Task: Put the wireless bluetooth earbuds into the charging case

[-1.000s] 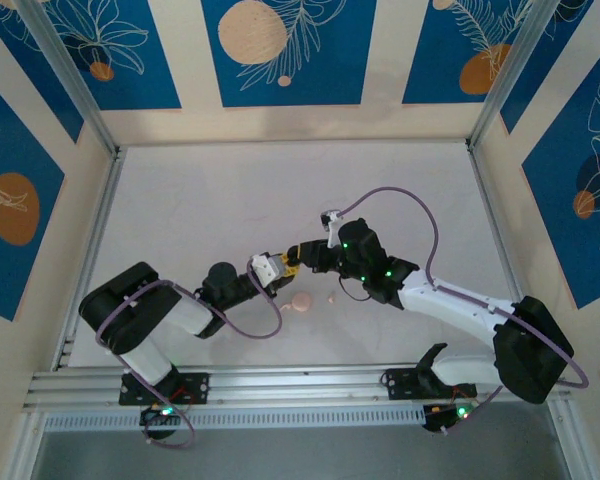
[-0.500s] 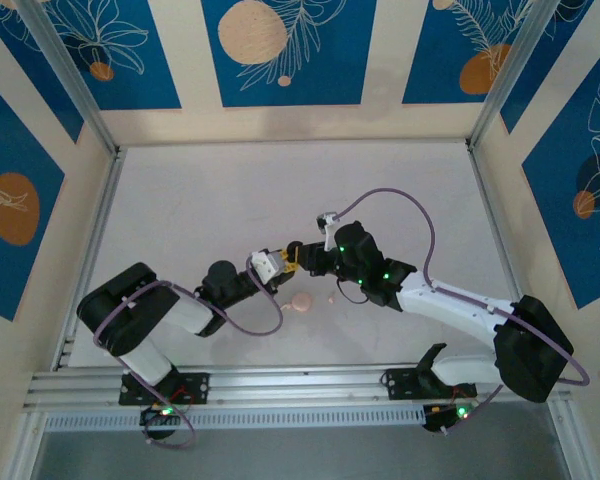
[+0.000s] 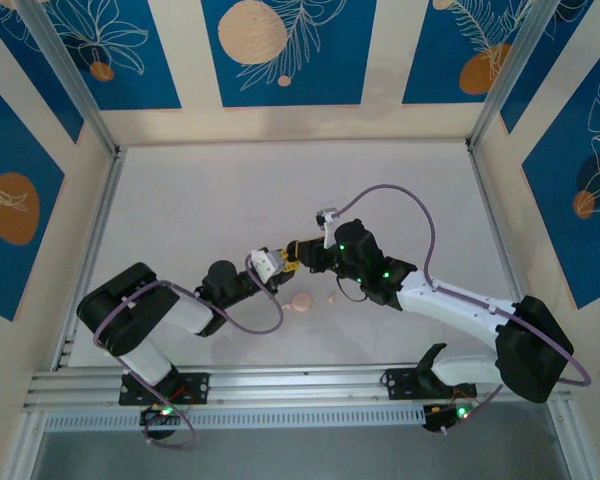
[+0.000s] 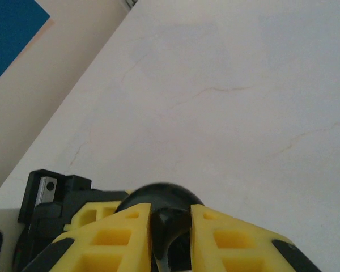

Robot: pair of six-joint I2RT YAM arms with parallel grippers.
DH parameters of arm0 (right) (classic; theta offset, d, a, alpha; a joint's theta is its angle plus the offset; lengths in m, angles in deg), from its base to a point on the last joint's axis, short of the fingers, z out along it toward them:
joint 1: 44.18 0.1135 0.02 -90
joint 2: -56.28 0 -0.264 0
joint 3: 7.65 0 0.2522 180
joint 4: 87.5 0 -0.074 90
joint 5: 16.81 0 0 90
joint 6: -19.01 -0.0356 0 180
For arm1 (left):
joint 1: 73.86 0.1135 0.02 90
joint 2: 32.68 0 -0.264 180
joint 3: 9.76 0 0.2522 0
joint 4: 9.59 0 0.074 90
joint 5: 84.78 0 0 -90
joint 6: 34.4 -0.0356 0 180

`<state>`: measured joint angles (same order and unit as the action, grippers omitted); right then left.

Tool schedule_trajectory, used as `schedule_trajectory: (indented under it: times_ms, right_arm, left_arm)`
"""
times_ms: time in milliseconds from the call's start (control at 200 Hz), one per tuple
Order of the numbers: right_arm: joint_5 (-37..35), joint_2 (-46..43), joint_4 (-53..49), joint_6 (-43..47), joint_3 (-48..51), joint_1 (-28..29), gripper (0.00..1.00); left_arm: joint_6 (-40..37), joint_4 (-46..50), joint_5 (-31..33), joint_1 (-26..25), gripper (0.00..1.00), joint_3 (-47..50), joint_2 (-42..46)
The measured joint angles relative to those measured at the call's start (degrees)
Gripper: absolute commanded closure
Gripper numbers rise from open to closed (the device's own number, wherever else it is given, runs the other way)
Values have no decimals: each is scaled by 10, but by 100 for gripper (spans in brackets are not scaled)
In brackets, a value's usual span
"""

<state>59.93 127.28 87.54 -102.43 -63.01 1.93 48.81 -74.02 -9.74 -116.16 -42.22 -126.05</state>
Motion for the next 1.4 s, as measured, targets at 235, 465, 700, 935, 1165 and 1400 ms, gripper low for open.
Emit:
schedule_trajectory:
  times_ms: [235,465,700,935,1165,1400]
  right_arm:
    - [-5,5,27,17,-3,0,79]
    - [-16,5,43,30,-3,1,79]
    - [-25,6,48,36,-3,1,79]
    - [-25,6,52,36,-3,2,79]
    - [-29,3,53,37,-3,6,79]
    - [-31,-3,53,36,0,8,79]
  left_arm:
    - [49,2,-4,0,91,-4,10]
    - [72,2,0,0,91,-4,19]
    - [83,2,-2,0,91,-5,24]
    - [84,3,-2,-1,91,-5,28]
    - [84,2,1,-1,91,-5,30]
    - [83,3,1,-2,91,-5,33]
